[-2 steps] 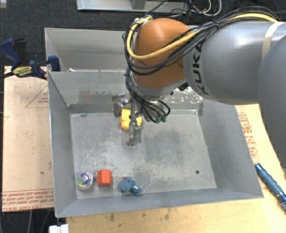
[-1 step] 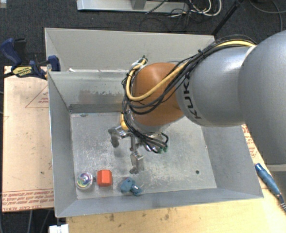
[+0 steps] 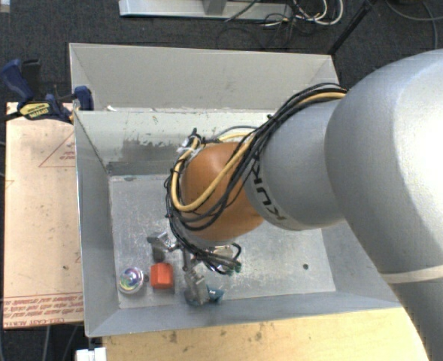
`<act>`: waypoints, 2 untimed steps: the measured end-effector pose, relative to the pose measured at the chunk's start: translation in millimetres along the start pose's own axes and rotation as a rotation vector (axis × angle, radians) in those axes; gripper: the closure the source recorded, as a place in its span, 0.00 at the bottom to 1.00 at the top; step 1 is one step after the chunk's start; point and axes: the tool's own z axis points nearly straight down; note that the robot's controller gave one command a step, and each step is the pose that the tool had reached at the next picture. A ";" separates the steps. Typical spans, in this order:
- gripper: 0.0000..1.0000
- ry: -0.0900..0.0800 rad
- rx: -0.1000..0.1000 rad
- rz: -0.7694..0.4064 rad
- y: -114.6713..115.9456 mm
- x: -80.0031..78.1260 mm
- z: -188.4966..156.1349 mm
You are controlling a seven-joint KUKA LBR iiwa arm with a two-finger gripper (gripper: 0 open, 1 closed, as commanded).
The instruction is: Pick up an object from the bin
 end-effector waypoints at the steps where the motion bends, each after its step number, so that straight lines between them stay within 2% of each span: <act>1: 0.00 -0.014 0.006 -0.192 43.4 -1.8 -12.2; 2: 0.00 -0.004 0.004 -0.525 31.9 -6.4 -95.8</act>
Offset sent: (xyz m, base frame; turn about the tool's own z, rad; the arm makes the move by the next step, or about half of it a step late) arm -0.0252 0.0358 0.0093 -0.1906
